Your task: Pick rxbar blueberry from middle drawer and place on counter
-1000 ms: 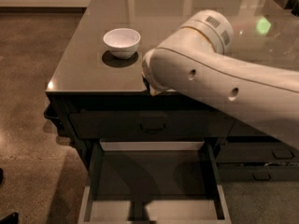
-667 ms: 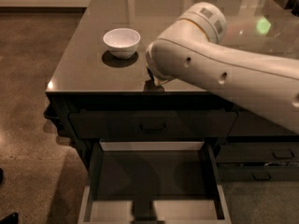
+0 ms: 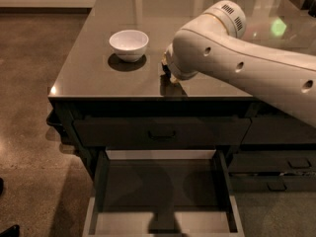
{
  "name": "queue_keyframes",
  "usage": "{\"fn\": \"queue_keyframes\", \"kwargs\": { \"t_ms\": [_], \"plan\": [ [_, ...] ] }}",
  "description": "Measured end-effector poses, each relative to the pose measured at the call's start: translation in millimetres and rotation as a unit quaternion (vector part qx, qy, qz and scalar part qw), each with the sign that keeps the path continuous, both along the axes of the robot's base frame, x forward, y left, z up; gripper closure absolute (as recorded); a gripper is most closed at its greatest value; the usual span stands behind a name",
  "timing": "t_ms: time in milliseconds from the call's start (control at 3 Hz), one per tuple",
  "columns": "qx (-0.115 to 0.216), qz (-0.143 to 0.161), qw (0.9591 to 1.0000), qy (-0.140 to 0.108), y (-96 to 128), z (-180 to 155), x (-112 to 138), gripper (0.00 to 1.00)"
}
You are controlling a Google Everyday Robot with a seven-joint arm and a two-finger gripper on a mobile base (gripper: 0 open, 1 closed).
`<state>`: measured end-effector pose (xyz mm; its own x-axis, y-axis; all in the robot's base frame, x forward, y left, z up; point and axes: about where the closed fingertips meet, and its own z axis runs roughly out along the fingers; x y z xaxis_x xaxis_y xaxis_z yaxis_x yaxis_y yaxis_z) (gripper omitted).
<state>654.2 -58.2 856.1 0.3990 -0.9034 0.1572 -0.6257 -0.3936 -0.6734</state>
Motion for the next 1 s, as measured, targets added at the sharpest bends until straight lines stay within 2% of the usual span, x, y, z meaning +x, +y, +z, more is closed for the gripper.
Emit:
{"fn": "queue_keyframes", "kwargs": {
  "t_ms": [333,1000],
  "plan": [
    [0.000,0.000,1.0000,0.000,0.0,0.0,0.0,0.81],
    [0.000,0.000,1.0000,0.000,0.0,0.0,0.0,0.35]
  ]
}}
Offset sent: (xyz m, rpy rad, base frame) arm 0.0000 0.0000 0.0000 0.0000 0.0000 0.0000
